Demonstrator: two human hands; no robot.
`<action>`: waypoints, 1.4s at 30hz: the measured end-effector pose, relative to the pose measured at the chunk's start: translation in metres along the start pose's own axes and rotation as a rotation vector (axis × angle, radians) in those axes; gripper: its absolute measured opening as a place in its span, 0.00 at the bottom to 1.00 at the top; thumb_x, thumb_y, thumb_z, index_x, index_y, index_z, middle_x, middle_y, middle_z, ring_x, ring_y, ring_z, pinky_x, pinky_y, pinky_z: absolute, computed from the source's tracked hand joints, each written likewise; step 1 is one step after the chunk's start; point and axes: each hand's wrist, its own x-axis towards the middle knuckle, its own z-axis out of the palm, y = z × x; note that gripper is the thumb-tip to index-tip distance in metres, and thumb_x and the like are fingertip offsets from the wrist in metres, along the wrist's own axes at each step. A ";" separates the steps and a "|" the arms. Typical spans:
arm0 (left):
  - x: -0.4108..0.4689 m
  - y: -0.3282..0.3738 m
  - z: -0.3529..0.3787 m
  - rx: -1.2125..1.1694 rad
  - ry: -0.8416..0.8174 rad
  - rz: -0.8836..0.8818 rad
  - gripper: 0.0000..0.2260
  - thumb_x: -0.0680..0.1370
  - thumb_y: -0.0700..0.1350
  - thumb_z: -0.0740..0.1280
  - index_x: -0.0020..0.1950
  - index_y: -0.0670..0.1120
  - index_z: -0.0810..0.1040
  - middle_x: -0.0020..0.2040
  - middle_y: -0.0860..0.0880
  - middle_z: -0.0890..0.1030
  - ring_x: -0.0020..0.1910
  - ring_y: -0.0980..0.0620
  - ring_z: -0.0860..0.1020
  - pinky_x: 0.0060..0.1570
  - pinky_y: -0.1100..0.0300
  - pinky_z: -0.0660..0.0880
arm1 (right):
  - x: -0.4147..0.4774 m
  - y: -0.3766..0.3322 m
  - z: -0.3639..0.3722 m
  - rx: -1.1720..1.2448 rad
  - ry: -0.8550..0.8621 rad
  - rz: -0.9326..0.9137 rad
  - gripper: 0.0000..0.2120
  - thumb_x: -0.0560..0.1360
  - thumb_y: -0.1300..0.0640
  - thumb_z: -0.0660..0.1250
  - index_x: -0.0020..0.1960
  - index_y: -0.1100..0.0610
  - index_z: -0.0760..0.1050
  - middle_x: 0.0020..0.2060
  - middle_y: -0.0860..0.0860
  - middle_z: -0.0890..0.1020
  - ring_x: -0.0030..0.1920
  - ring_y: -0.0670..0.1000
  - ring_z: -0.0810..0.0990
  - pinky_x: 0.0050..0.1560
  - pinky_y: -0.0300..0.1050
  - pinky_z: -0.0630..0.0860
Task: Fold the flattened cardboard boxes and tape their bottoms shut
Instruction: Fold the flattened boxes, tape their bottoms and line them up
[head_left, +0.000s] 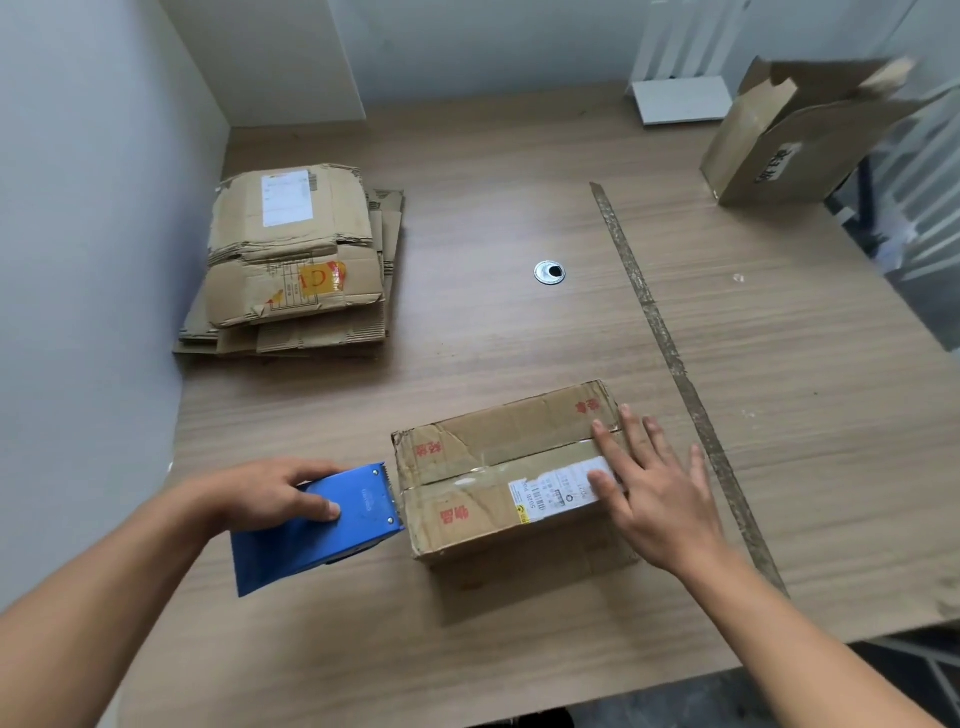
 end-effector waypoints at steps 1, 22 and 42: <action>0.000 0.001 0.000 0.000 0.003 0.001 0.18 0.68 0.59 0.68 0.58 0.68 0.75 0.56 0.64 0.81 0.55 0.62 0.78 0.61 0.58 0.71 | 0.001 0.001 -0.001 0.015 -0.008 0.008 0.35 0.69 0.26 0.24 0.75 0.31 0.37 0.77 0.37 0.35 0.79 0.45 0.37 0.75 0.65 0.38; 0.001 -0.005 0.010 -0.075 0.035 0.063 0.17 0.79 0.49 0.69 0.63 0.67 0.72 0.59 0.61 0.79 0.57 0.59 0.77 0.57 0.62 0.70 | -0.016 -0.172 0.051 -0.077 0.063 -0.608 0.34 0.80 0.32 0.46 0.76 0.52 0.67 0.77 0.52 0.66 0.78 0.56 0.59 0.73 0.63 0.51; -0.002 -0.034 0.010 -0.121 -0.066 -0.001 0.18 0.78 0.53 0.69 0.66 0.66 0.73 0.60 0.60 0.79 0.59 0.56 0.77 0.63 0.56 0.70 | 0.002 -0.126 0.043 -0.150 0.033 -0.491 0.30 0.80 0.32 0.42 0.80 0.40 0.53 0.80 0.47 0.55 0.80 0.52 0.53 0.76 0.55 0.50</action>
